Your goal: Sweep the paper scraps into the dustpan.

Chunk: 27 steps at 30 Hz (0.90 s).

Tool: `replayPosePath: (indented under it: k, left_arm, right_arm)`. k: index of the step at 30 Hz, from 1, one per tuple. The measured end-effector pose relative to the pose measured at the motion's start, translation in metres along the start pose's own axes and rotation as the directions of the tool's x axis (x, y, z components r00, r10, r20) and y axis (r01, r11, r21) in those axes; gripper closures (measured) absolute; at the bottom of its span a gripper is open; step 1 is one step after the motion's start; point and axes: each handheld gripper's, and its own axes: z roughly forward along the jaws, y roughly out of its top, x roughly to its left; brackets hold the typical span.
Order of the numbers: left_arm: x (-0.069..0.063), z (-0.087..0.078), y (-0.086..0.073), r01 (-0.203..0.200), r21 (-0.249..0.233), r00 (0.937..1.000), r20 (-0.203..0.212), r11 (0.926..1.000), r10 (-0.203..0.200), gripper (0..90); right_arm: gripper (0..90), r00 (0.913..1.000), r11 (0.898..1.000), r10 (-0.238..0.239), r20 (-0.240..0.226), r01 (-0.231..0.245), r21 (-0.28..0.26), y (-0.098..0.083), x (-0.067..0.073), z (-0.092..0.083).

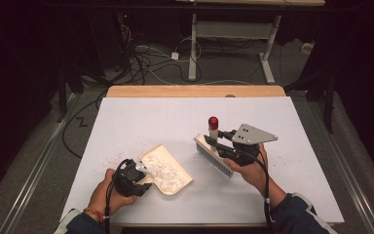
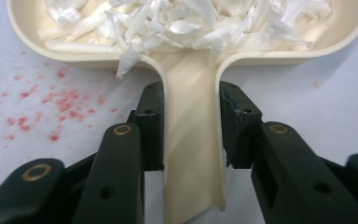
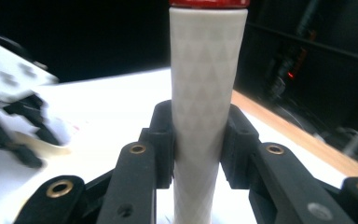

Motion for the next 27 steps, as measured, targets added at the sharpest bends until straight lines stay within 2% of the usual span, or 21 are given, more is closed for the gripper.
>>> replayPosePath:
  k: [1, 3, 4, 6, 11, 17, 18, 21, 23, 25, 27]
  left_arm:
    - [-0.002, 0.000, 0.001, -0.008, 0.004, 1.0000, -0.001, 1.0000, 0.008, 63.4]
    - [-0.005, 0.000, 0.001, -0.019, 0.005, 0.9998, -0.003, 0.9998, 0.019, 63.4]
    - [-0.005, 0.000, 0.001, -0.021, 0.006, 0.9998, -0.003, 0.9998, 0.021, 63.4]
    - [-0.005, 0.000, 0.001, -0.020, 0.004, 0.9998, -0.002, 0.9998, 0.020, 63.4]
    - [-0.007, 0.001, 0.003, -0.024, 0.006, 0.9997, -0.007, 0.9997, 0.024, 63.4]
    - [-0.016, 0.005, 0.017, -0.053, 0.004, 0.9986, 0.006, 0.9986, 0.053, 63.3]
    - [-0.018, 0.007, 0.021, -0.060, 0.001, 0.9982, 0.005, 0.9982, 0.060, 63.3]
    - [-0.025, 0.011, 0.031, -0.075, -0.011, 0.9971, 0.013, 0.9971, 0.075, 63.3]
    - [-0.029, 0.016, 0.037, -0.087, 0.002, 0.9961, 0.011, 0.9962, 0.087, 63.3]
    - [-0.031, 0.019, 0.041, -0.096, 0.007, 0.9953, 0.017, 0.9954, 0.096, 63.2]
    - [-0.032, 0.020, 0.045, -0.102, 0.008, 0.9946, 0.019, 0.9948, 0.102, 63.2]
  right_arm:
    - [70.2, 0.9999, 1.000, 0.003, 0.012, -0.003, 0.017, -0.005, -0.003, 0.002]
    - [70.2, 0.9995, 1.000, 0.010, 0.029, -0.010, 0.016, -0.011, -0.008, 0.003]
    - [70.2, 0.9991, 1.000, 0.026, 0.034, -0.026, 0.015, -0.011, -0.011, 0.002]
    - [70.2, 0.9984, 0.999, 0.023, 0.052, -0.024, 0.022, -0.009, -0.015, -0.001]
    - [70.2, 0.9969, 0.999, 0.032, 0.072, -0.031, -0.018, 0.000, -0.021, -0.016]
    - [70.2, 0.9974, 0.999, 0.048, 0.054, -0.047, -0.022, 0.002, -0.019, -0.024]
    - [70.1, 0.9974, 0.997, 0.056, 0.047, -0.054, -0.046, 0.005, -0.018, -0.028]
    - [70.2, 0.9976, 0.996, 0.059, 0.036, -0.056, -0.068, 0.012, -0.017, -0.034]
    - [70.2, 0.9980, 0.997, 0.041, 0.047, -0.038, -0.064, 0.015, -0.016, -0.036]
    - [70.2, 0.9963, 0.999, 0.009, 0.086, -0.005, -0.043, 0.016, -0.015, -0.039]
    - [70.2, 0.9951, 1.000, 0.012, 0.098, -0.012, -0.002, 0.013, -0.017, -0.040]
